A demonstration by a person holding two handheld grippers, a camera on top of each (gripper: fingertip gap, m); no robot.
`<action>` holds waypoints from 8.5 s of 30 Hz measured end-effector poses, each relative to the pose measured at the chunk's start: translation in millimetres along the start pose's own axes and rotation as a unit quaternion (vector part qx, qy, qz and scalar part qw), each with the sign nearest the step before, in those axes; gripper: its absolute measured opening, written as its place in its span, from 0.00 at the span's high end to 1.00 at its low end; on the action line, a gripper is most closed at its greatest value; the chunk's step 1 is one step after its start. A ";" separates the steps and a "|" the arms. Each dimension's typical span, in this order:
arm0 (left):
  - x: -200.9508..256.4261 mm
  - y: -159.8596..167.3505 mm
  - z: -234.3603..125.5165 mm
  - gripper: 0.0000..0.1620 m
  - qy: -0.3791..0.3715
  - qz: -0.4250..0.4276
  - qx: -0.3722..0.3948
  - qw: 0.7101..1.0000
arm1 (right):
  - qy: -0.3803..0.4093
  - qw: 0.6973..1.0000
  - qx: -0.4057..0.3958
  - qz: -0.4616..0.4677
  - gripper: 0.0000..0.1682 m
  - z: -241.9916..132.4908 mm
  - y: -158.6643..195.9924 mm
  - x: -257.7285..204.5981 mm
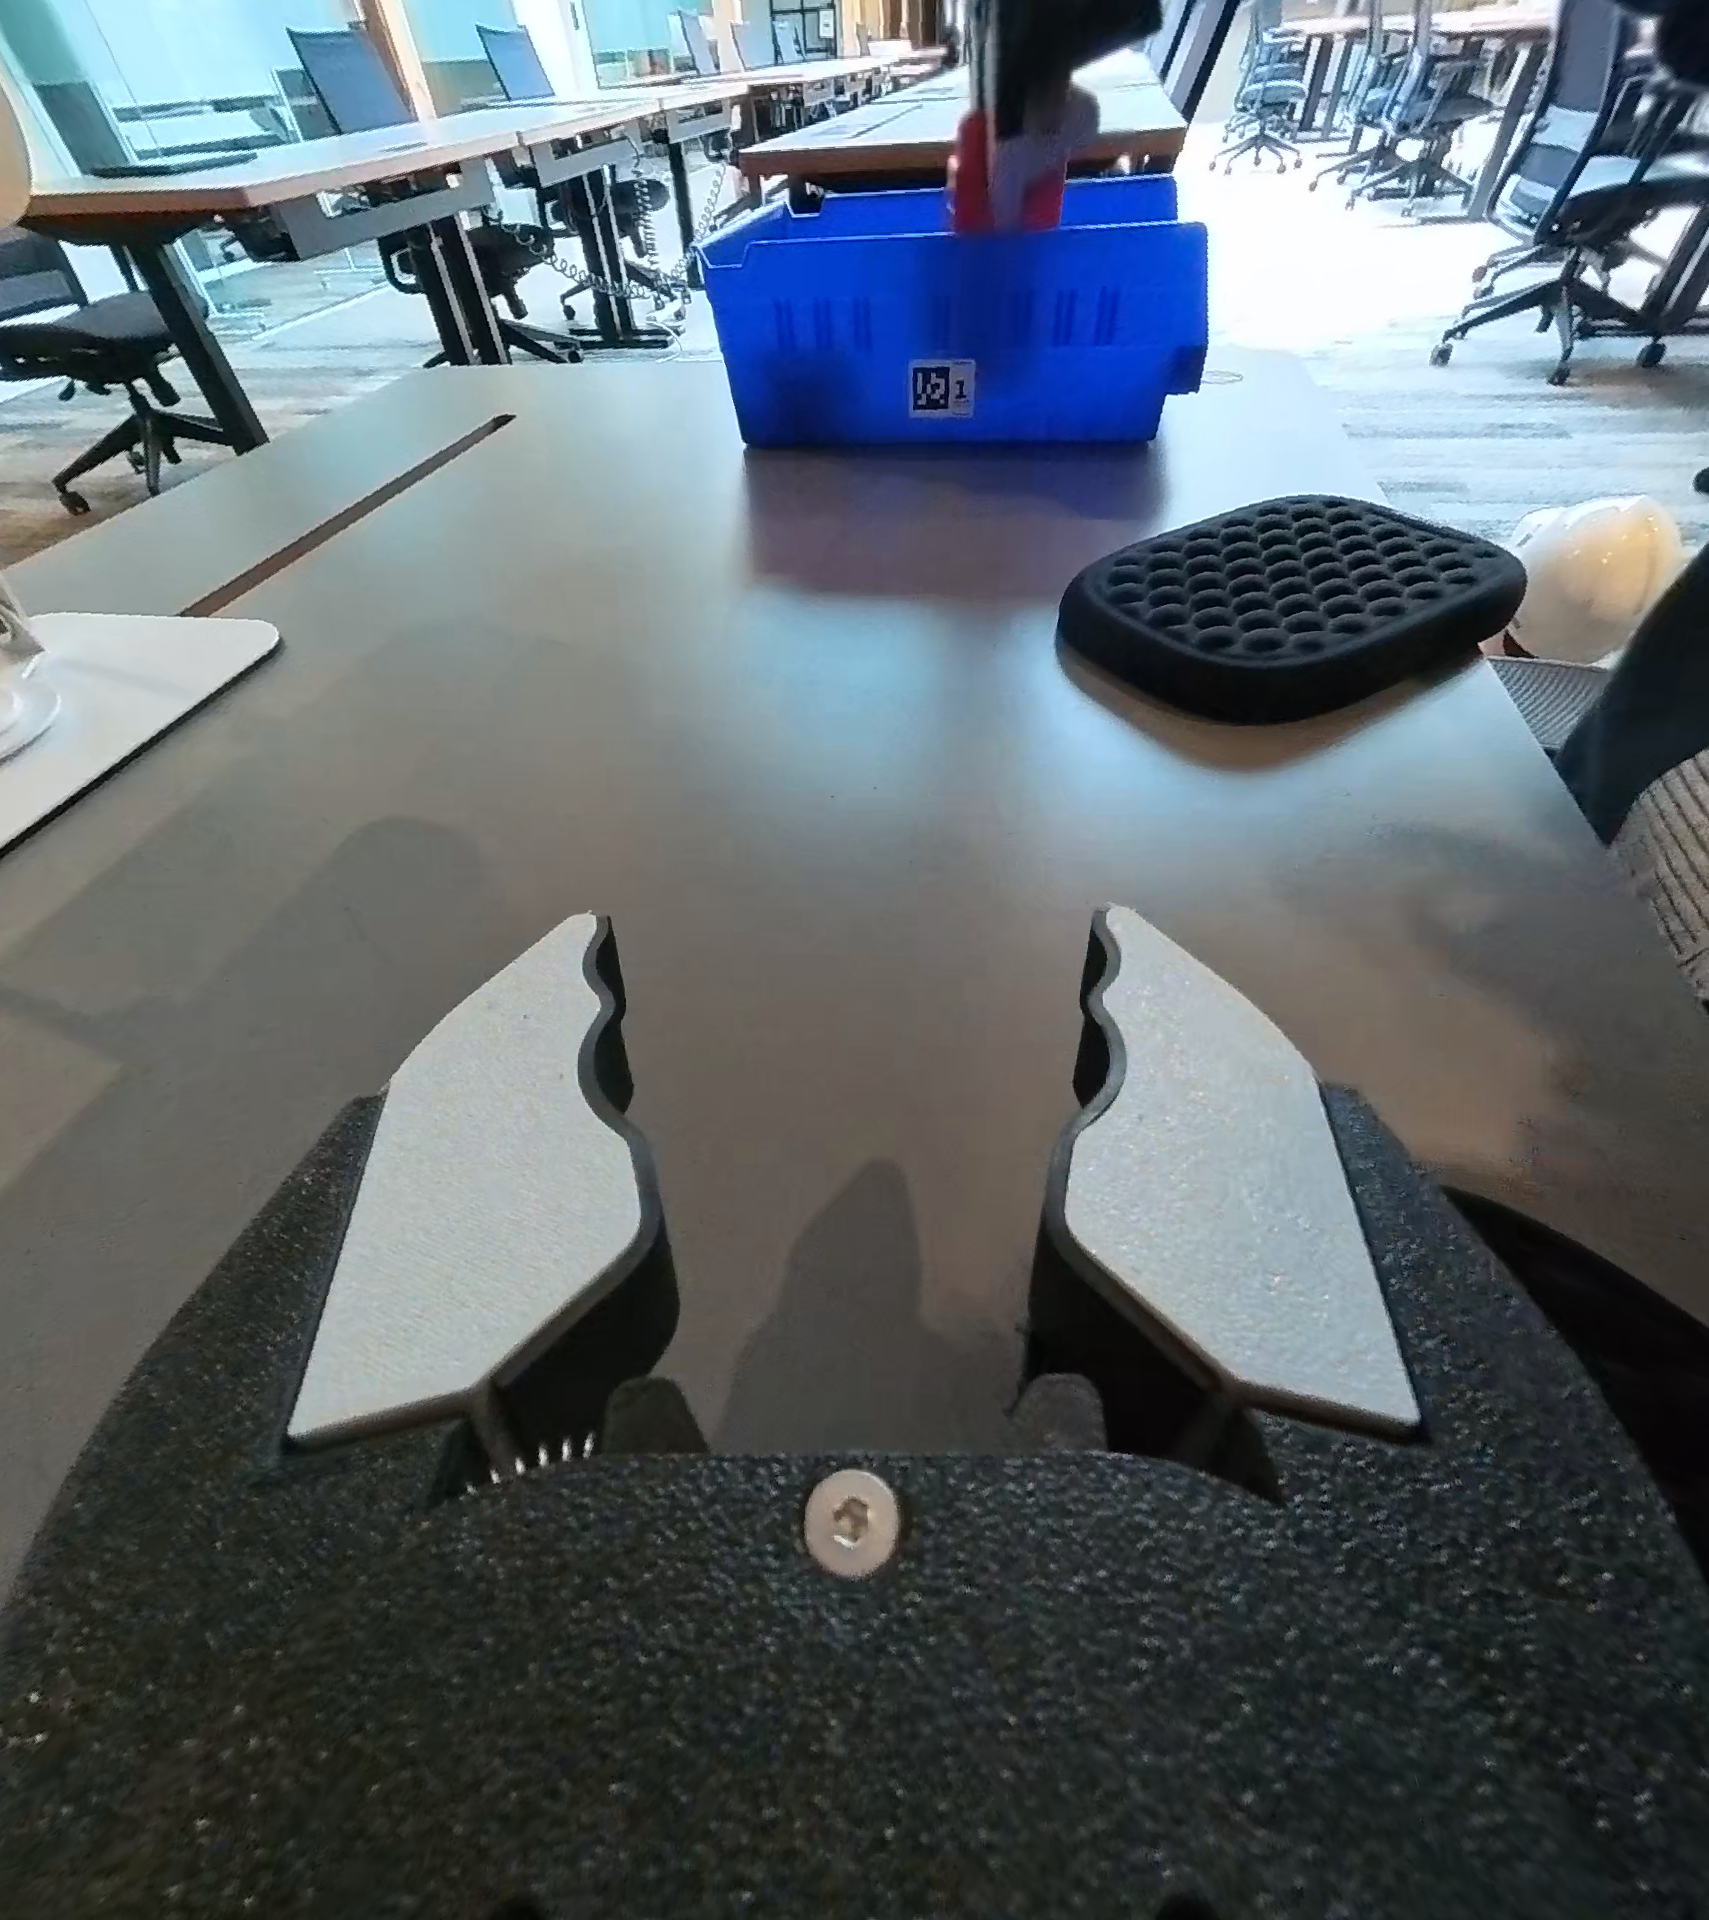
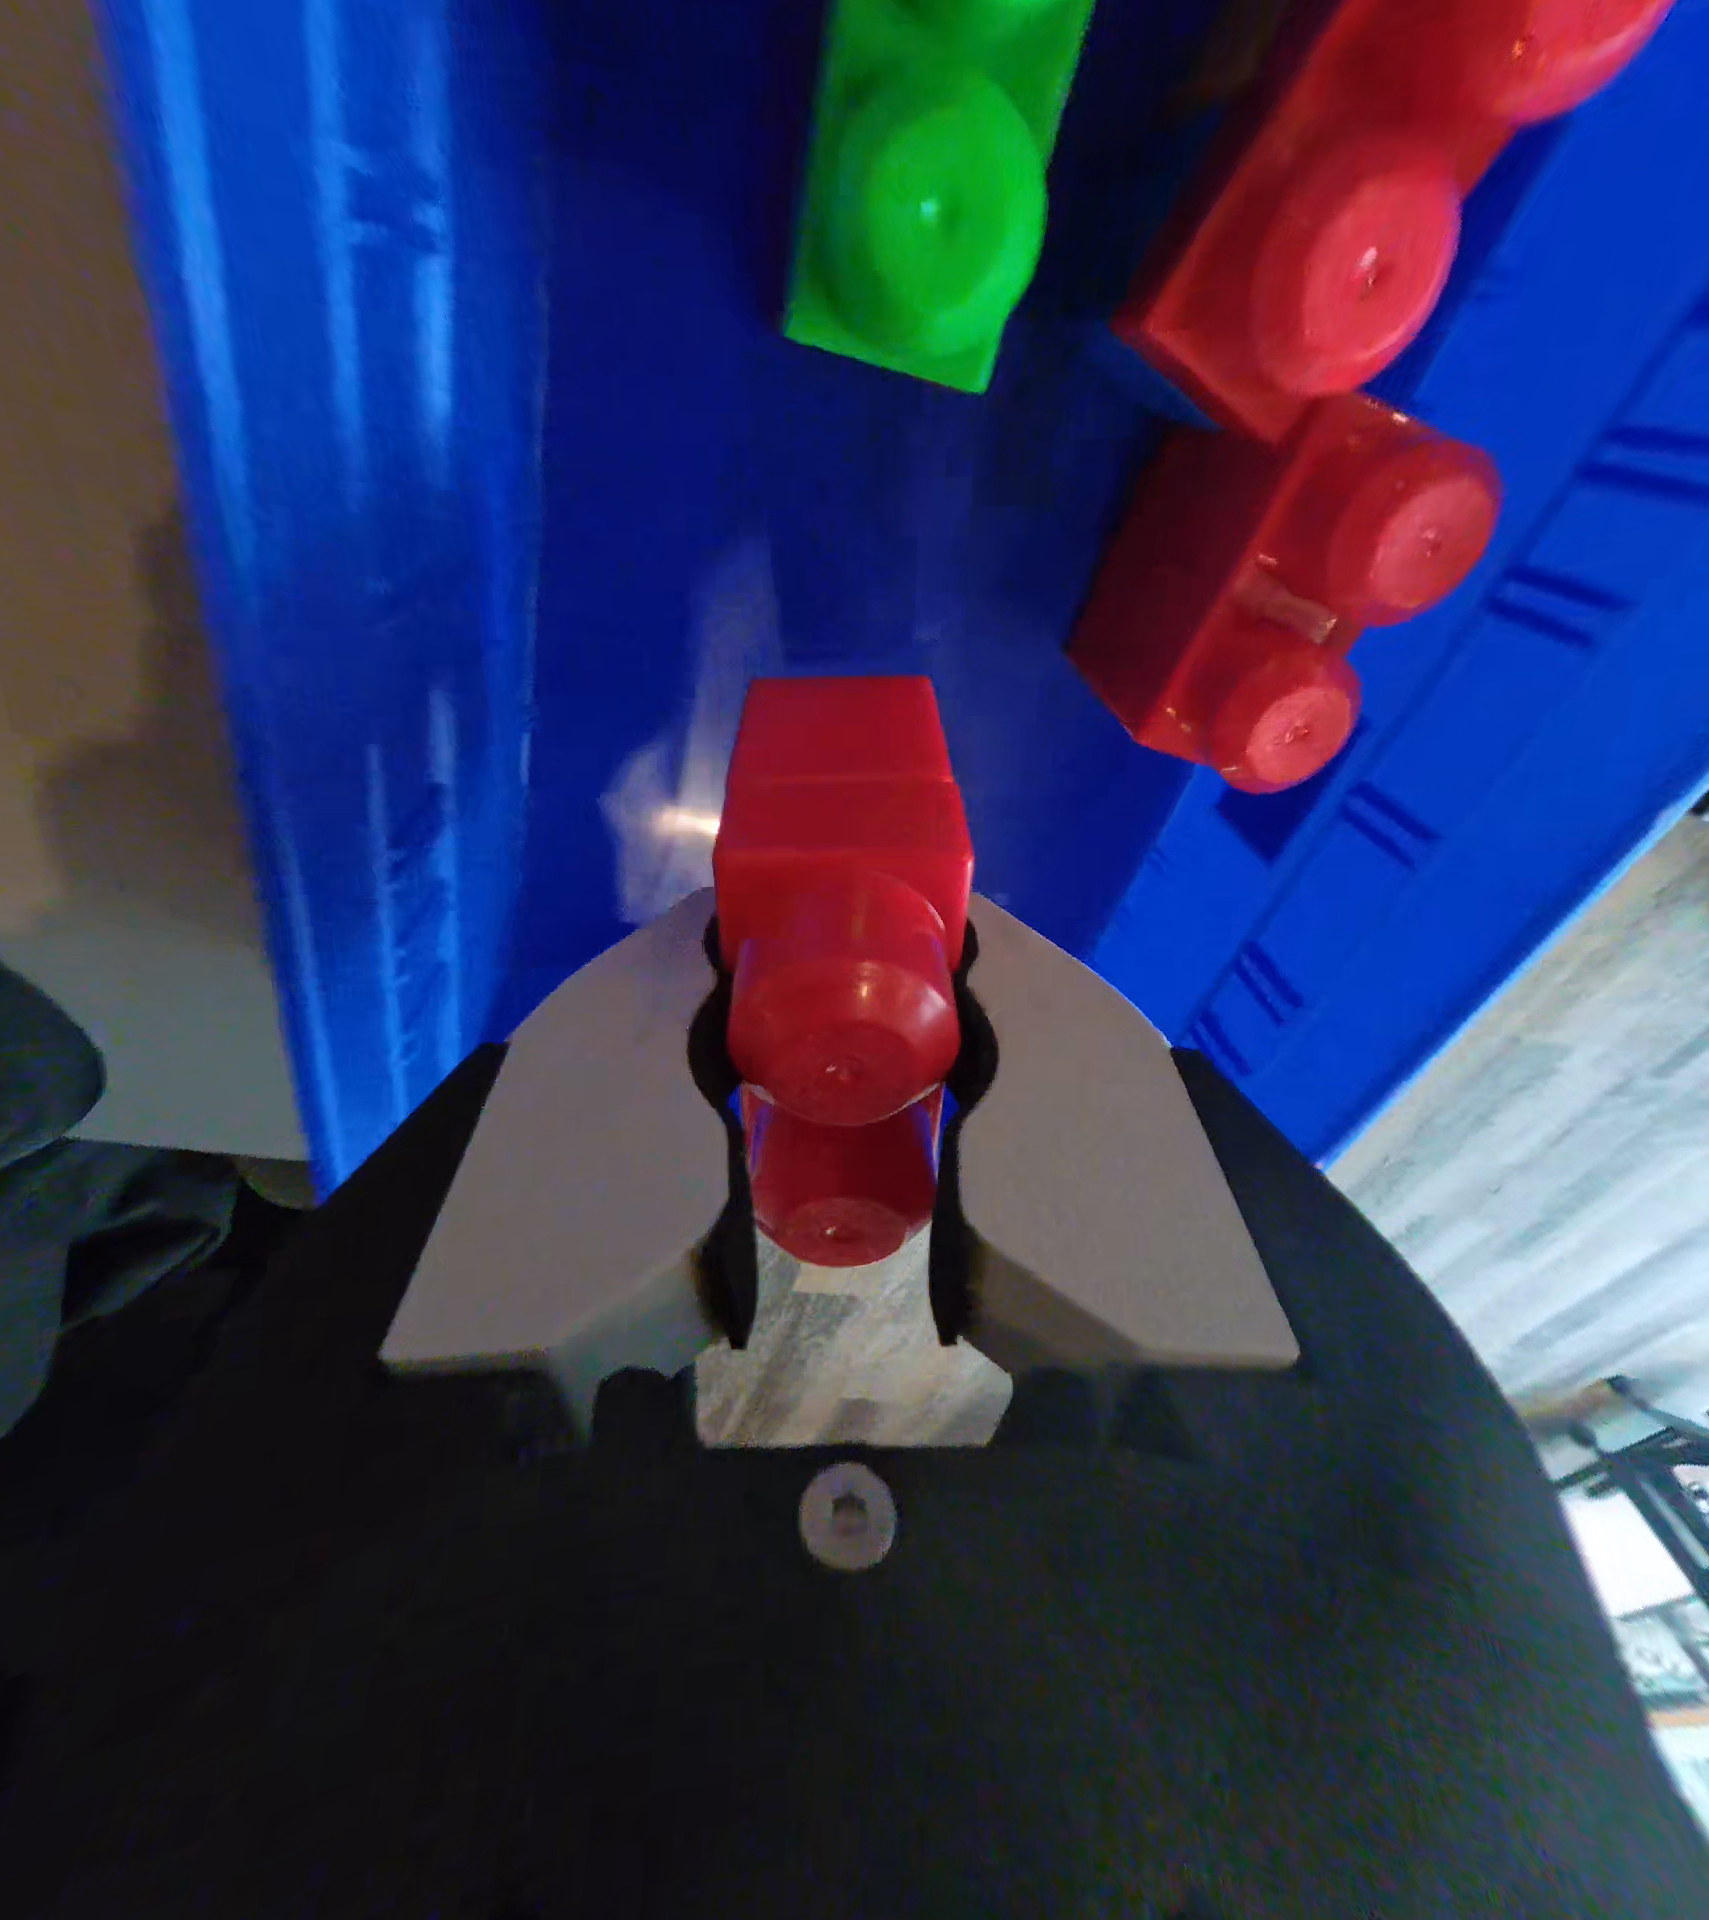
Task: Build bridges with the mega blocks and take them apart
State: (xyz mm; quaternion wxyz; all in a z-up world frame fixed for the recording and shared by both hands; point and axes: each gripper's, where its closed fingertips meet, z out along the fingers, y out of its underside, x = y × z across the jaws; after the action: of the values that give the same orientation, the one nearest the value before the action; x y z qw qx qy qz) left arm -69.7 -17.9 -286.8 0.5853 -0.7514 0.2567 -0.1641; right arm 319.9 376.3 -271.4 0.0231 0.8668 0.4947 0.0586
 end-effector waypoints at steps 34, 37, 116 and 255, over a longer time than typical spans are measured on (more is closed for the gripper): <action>0.9 2.7 2.6 0.46 0.003 0.001 -0.012 1.000 | 0.038 0.993 0.103 0.037 0.63 -5.4 -34.4 12.5; 1.2 3.7 3.4 0.45 0.004 0.002 -0.016 1.000 | 0.050 0.982 0.183 -0.011 0.64 -49.1 -47.5 -20.9; -53.5 138.2 -396.1 0.80 -0.411 -0.407 -0.485 0.656 | -0.143 0.669 0.697 -0.212 0.69 -79.1 -140.8 -377.6; -83.7 127.2 -424.0 0.72 -0.438 -0.369 -0.512 0.641 | -0.136 0.731 0.624 -0.241 0.71 -38.9 -152.3 -378.1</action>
State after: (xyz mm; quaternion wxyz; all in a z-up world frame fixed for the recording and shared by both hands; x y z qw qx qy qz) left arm -394.4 -330.1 -294.4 0.0420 -0.9475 -0.2848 0.1392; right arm -5.5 127.9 -277.5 -0.4429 0.5367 0.6036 -0.3891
